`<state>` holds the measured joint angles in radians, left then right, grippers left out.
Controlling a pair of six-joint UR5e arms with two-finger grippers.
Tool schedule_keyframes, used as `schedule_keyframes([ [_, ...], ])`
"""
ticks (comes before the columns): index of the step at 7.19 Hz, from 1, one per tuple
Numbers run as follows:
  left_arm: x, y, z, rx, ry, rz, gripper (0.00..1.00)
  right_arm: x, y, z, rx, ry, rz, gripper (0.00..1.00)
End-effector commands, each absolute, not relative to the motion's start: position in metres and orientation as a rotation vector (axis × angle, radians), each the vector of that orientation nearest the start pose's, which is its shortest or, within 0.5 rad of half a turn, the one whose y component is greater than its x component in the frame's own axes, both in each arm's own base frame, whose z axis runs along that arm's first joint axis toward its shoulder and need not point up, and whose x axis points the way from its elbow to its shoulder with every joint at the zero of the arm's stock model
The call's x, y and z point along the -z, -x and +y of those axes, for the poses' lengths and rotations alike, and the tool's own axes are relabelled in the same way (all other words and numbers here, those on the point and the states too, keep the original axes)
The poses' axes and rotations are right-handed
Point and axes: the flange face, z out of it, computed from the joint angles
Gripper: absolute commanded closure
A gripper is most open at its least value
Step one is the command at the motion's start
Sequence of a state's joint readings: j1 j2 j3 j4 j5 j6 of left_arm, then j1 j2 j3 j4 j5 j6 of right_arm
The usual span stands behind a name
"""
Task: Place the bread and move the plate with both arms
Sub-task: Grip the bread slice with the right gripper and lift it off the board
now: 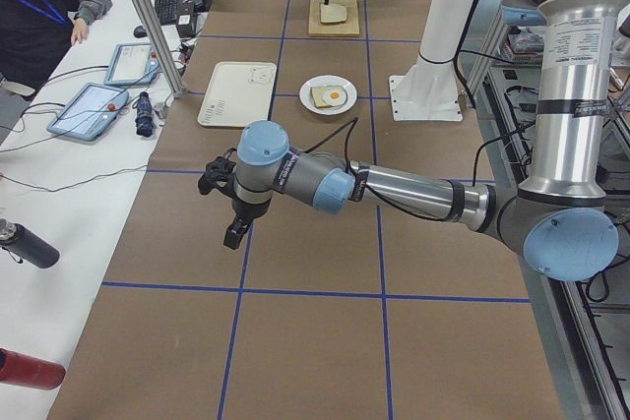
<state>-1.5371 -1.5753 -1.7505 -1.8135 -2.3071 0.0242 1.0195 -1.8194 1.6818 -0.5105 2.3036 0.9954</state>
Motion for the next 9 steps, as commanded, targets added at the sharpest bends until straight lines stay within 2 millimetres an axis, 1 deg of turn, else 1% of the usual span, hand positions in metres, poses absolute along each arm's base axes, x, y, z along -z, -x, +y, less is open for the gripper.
schedule_keyframes([
  [1,-0.543,0.049,-0.511,-0.200,-0.399,0.730,0.01,-0.561,0.134,-0.398,-0.013,-0.118,-1.230,1.00],
  [2,-0.544,0.048,-0.511,-0.201,-0.397,0.730,0.01,-0.536,0.136,-0.416,0.014,-0.126,-1.281,1.00],
  [4,-0.545,0.049,-0.511,-0.199,-0.395,0.730,0.01,-0.463,0.161,-0.466,0.092,-0.216,-1.353,1.00],
  [5,-0.545,0.049,-0.511,-0.199,-0.395,0.730,0.01,-0.426,0.176,-0.482,0.141,-0.268,-1.381,1.00],
  [6,-0.546,0.049,-0.511,-0.198,-0.394,0.730,0.01,-0.401,0.195,-0.490,0.177,-0.291,-1.403,1.00],
  [7,-0.547,0.049,-0.511,-0.197,-0.392,0.730,0.01,-0.369,0.231,-0.489,0.128,-0.241,-1.439,1.00],
  [8,-0.548,0.049,-0.511,-0.196,-0.389,0.730,0.01,-0.322,0.283,-0.486,0.014,-0.223,-1.486,1.00],
  [9,-0.550,0.049,-0.511,-0.195,-0.386,0.730,0.01,-0.286,0.336,-0.467,-0.046,-0.275,-1.524,1.00],
])
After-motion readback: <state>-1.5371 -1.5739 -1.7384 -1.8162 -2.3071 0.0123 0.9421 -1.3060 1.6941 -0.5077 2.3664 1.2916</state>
